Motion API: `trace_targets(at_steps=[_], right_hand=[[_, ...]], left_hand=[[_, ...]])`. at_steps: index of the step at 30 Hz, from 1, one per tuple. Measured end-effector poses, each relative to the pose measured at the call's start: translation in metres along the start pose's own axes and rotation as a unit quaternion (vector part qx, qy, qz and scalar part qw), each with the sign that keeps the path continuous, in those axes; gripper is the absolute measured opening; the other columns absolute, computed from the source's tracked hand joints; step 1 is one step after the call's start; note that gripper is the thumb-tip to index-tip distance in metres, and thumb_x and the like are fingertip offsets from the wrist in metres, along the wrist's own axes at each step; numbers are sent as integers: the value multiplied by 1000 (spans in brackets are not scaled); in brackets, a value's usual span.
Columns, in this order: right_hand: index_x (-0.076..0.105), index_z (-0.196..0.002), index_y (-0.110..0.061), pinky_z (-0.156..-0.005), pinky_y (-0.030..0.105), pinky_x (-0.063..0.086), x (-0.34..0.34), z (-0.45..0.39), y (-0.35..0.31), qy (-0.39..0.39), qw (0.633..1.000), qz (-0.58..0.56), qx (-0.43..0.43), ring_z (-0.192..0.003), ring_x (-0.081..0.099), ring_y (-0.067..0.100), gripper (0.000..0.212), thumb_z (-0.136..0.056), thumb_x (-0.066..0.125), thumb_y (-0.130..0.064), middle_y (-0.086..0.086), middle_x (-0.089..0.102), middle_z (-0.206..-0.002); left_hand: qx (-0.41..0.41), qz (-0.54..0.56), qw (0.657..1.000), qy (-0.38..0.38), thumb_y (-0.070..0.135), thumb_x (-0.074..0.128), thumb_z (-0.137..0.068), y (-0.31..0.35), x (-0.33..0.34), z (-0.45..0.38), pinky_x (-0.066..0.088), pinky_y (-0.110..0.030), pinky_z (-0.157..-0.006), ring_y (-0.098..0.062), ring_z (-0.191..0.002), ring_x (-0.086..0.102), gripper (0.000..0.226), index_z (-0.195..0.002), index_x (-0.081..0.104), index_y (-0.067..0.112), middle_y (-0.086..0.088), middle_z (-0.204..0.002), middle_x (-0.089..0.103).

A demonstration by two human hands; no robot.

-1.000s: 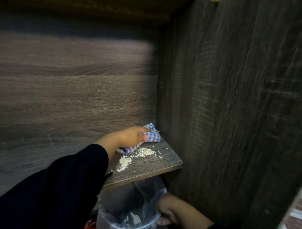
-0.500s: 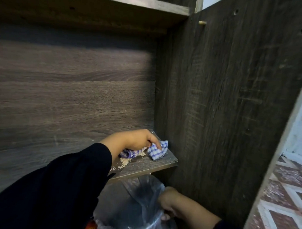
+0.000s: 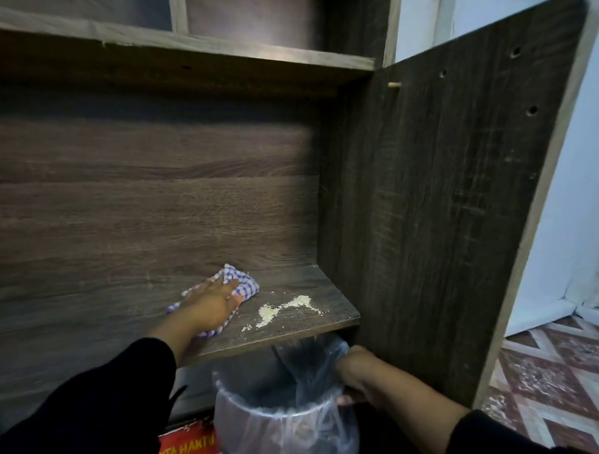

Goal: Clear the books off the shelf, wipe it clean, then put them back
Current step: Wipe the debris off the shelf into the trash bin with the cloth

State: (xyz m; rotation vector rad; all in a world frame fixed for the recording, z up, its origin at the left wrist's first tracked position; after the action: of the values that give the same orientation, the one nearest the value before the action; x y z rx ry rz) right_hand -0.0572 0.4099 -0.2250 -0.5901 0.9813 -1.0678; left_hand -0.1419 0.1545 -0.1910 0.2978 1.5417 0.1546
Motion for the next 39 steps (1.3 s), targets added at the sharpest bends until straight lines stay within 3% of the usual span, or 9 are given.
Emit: trace_targets(at_steps=[3,7,14,21,25,29,34,37,39], right_hand=[[57,-78,-12,-32,16,45,-3,5,-7,-11,1000,3,-6,-50,56,14,17,-83,58,4,3,60,-69],[55,-69,-11,-29,15,40,-5,7,-10,-6,1000,7,-10,-29,53,8,23,-85,54,4,3,59,-64],[63,-87,-8,-33,18,45,-7,7,-6,-8,1000,6,-5,-52,61,16,13,-84,53,1,8,67,-83],[52,-72,-9,-37,18,48,-11,15,-6,0,1000,8,-9,-54,58,13,19,-86,57,2,1,58,-71],[58,-96,-3,-51,16,51,-14,18,-6,-7,1000,-2,-14,-58,53,5,8,-89,55,-1,-5,51,-74],[46,-74,-14,-51,19,52,-14,25,-7,-10,999,29,-16,-58,58,8,21,-87,56,-2,-3,55,-75],[52,-82,-10,-41,14,49,-20,33,-9,-22,999,14,-25,-59,56,10,13,-90,52,1,0,53,-74],[52,-78,-5,-37,14,46,-17,38,-10,-12,999,40,-30,-57,56,10,12,-87,57,2,-1,52,-73],[48,-72,-9,-37,14,46,-19,37,-9,-14,999,33,-31,-58,57,12,20,-87,56,2,0,52,-72]], left_hand=[[-28,-65,997,16,52,18,-99,21,8,2,6,-39,-121,-20,-149,3,58,-153,13,29,1,-161,-2],[5,-38,999,-4,49,19,-101,56,14,-2,3,-39,-121,-18,-149,-1,56,-152,10,31,3,-161,-3],[96,35,994,-25,44,34,-100,95,25,-21,10,-35,-121,-19,-147,14,48,-147,29,36,4,-160,14],[194,112,972,-77,23,43,-101,99,19,-7,20,-23,-112,-16,-142,30,37,-137,49,30,4,-152,33],[230,111,964,-72,19,45,-100,96,21,10,17,-18,-110,-10,-142,26,37,-136,50,25,3,-152,34],[243,125,959,-76,18,45,-99,92,21,27,16,-23,-115,-7,-143,23,37,-133,52,31,5,-154,30],[259,119,955,-77,16,46,-99,89,22,42,20,-19,-115,-7,-141,28,36,-130,56,31,4,-151,37],[248,161,954,-46,14,46,-99,92,16,51,31,-4,-102,-2,-125,44,34,-130,56,23,9,-137,49],[249,165,954,-34,15,46,-99,94,17,55,35,-14,-106,-3,-121,47,33,-130,57,22,10,-133,52]])
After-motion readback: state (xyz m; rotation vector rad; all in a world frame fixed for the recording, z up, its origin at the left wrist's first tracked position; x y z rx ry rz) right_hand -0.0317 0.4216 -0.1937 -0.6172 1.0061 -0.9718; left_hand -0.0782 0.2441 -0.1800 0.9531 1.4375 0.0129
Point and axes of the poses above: each hand's wrist, its own z-axis away from the middle knuckle, its own x-axis out of the palm, y = z × x, the point moved 1 cm from there along -z, towards the middle knuckle
